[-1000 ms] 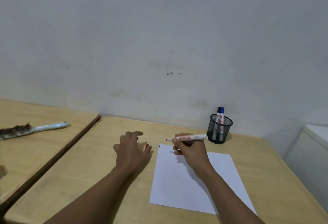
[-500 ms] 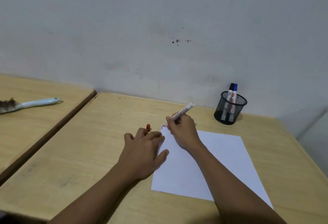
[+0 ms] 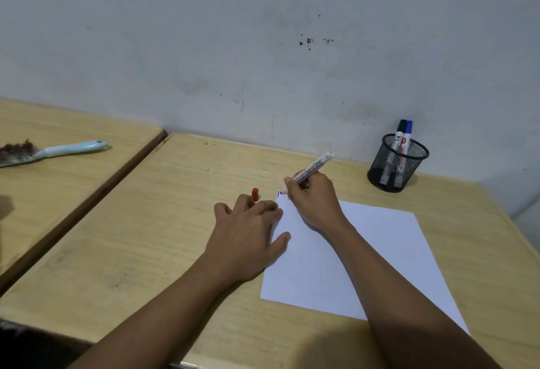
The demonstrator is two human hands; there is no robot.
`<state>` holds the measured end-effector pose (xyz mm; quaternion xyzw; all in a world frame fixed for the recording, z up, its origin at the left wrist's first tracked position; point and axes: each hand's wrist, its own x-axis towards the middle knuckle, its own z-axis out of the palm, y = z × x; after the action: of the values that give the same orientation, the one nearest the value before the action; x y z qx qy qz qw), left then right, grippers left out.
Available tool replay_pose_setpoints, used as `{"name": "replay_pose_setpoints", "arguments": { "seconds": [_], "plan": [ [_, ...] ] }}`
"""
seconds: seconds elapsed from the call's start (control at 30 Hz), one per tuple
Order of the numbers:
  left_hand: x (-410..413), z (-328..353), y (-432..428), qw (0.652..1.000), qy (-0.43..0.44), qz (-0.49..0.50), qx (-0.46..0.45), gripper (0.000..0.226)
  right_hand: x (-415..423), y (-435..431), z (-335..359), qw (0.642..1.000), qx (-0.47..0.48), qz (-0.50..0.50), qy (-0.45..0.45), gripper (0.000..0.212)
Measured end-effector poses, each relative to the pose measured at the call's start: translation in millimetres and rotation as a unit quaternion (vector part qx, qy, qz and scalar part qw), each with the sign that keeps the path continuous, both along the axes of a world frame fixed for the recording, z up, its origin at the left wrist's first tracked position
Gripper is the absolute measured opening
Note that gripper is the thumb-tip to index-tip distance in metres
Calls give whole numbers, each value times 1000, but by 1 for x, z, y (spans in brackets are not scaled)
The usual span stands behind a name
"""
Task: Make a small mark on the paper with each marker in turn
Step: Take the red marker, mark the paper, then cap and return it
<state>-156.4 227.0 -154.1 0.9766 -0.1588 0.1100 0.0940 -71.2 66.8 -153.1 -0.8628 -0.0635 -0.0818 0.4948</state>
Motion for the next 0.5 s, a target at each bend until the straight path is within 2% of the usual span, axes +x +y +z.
{"name": "replay_pose_setpoints", "arguments": {
  "seconds": [0.23,0.33,0.4,0.47,0.5],
  "plan": [
    [0,1,0,1000,7,4,4,52,-3,-1,4,1000,4,19,6,41],
    [0,0,0,1000,0,5,-2,52,-3,0,4,1000,14,11,17,34],
    [-1,1,1,1000,-4,7,-6,52,-1,-2,8,992,113,3,52,29],
    [-1,0,2,1000,-7,5,-19,52,0,-8,19,970,228,2,81,30],
    [-1,0,3,999,-3,5,-41,52,0,-12,27,965,252,2,76,31]
  ]
}}
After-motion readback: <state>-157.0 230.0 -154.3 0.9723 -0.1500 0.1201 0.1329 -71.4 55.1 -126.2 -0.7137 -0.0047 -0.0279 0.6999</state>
